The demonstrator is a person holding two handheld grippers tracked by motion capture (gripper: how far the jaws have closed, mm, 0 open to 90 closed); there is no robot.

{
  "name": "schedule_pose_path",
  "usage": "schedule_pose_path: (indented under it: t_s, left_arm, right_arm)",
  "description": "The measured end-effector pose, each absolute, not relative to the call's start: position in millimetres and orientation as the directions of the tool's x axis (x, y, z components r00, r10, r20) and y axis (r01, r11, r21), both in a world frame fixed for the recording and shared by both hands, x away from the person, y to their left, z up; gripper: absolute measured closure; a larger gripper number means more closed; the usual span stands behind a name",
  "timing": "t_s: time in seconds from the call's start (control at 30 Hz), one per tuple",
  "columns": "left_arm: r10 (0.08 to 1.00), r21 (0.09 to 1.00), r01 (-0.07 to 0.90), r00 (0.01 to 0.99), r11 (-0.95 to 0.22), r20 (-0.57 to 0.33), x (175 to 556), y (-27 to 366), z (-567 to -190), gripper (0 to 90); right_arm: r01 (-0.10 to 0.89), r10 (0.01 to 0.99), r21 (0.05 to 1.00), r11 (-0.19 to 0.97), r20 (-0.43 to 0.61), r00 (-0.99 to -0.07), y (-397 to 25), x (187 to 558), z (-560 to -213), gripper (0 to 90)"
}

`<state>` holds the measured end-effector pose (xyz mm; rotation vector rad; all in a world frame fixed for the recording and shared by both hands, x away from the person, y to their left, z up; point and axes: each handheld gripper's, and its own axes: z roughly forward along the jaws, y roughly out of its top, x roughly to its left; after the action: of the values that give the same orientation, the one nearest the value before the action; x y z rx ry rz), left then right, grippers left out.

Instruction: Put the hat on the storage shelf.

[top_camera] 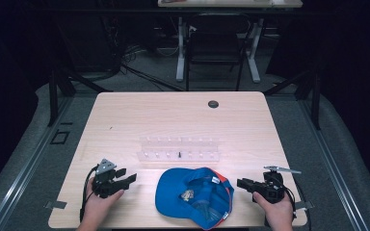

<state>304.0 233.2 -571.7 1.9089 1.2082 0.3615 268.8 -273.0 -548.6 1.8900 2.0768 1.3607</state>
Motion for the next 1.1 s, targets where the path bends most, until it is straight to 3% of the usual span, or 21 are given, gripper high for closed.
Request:
schedule_pose_path:
  t_s: [0.73, 1.1]
  left_arm:
    - [0.838, 0.753, 0.625, 0.511, -0.208, -0.193, 305, 231, -570, 45.7]
    - [0.833, 0.753, 0.622, 0.519, -0.214, -0.191, 304, 229, -569, 45.8]
  right_arm:
    - [0.840, 0.754, 0.539, -0.062, 0.577, -0.314, -263, 260, -533, 62.3]
    - [0.886, 0.714, 0.463, -0.022, 0.627, -0.310, -256, 258, -537, 61.4]
